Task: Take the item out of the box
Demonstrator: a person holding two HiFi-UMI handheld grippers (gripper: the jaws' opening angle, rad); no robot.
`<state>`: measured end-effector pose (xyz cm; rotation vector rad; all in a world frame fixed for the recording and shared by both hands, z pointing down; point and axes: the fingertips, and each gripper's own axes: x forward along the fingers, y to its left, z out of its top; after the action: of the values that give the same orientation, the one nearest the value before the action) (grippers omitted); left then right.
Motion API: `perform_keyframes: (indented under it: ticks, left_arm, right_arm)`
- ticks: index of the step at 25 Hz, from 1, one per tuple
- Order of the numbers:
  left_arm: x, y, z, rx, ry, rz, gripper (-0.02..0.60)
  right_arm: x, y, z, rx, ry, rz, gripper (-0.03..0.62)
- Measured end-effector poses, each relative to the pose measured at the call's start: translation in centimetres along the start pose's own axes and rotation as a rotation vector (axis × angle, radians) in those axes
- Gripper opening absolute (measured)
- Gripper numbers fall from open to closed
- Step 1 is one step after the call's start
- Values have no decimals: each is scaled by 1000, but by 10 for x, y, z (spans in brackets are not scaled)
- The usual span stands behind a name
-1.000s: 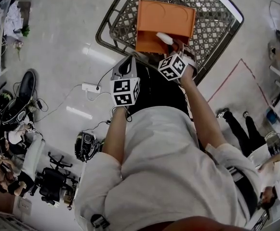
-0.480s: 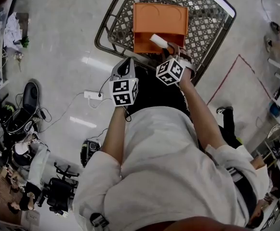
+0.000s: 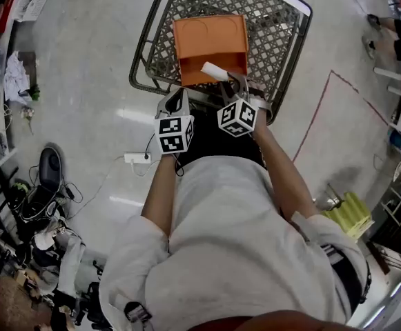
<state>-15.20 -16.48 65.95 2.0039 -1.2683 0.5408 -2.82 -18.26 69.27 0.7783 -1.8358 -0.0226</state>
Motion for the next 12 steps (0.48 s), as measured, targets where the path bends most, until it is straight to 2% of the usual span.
perform_keyframes:
  ticks: [4, 12]
  left_arm:
    - [-1, -9, 4, 28, 0, -35, 9]
    - [-5, -23, 8, 47, -9, -51, 9]
  right_arm:
    - [-22, 0, 1, 70, -27, -18, 117]
    - [-62, -11, 8, 314, -156, -2, 117]
